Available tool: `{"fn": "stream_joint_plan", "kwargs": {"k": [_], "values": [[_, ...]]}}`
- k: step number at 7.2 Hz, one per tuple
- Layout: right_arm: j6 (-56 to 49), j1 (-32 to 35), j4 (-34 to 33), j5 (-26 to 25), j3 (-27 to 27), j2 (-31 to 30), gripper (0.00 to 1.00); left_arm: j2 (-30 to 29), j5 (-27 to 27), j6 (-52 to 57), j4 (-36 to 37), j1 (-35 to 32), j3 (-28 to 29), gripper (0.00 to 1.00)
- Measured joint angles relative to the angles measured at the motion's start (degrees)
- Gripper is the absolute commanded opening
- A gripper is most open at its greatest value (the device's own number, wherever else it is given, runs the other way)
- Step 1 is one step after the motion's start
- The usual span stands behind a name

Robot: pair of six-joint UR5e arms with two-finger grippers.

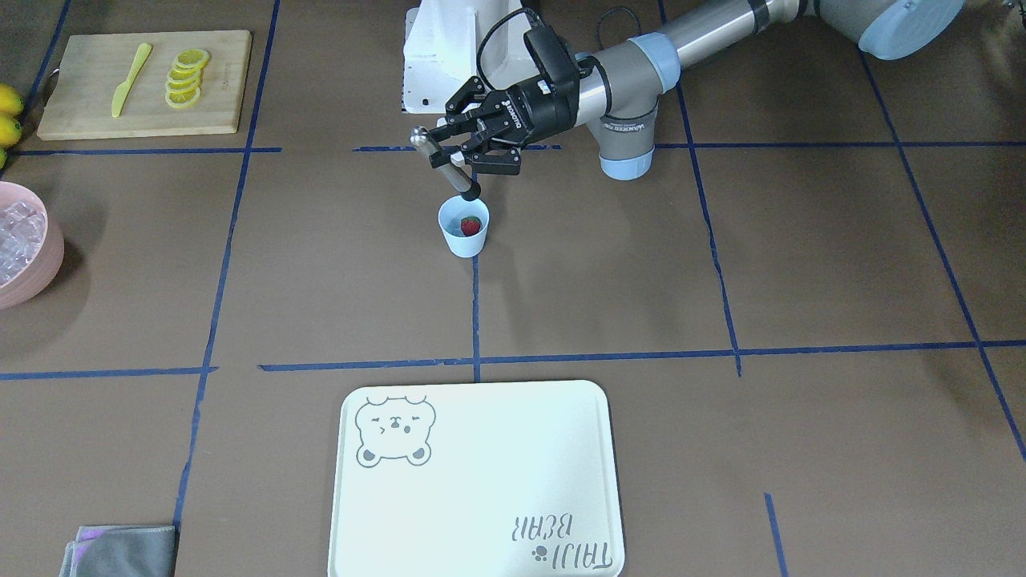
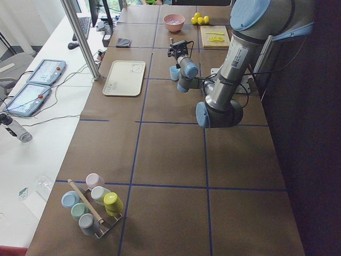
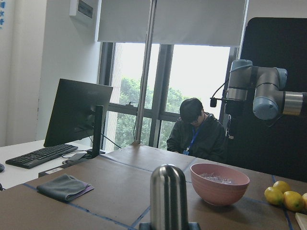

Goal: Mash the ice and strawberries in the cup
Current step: 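Push the pestle down into the cup and press the contents, then lift the pestle out of the cup and carry it back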

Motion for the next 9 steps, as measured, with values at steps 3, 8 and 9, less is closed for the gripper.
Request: {"fn": "stream_joint_plan", "kwargs": {"k": [3, 8, 9], "values": [[0.0, 0.0, 0.0, -0.05, 0.0, -0.07, 1.0, 0.95, 0.14, -8.37, 9.86, -2.66, -5.03, 0.0], [-0.15, 0.0, 0.06, -0.03, 0.03, -0.1, 1.0, 6.45, -0.23, -10.0, 59.6, -6.87, -28.41, 0.0], [-0.16, 0.0, 0.08, -0.01, 0.03, -0.14, 1.0, 7.43, -1.01, -9.94, 72.15, -7.55, -32.73, 0.0]]}}
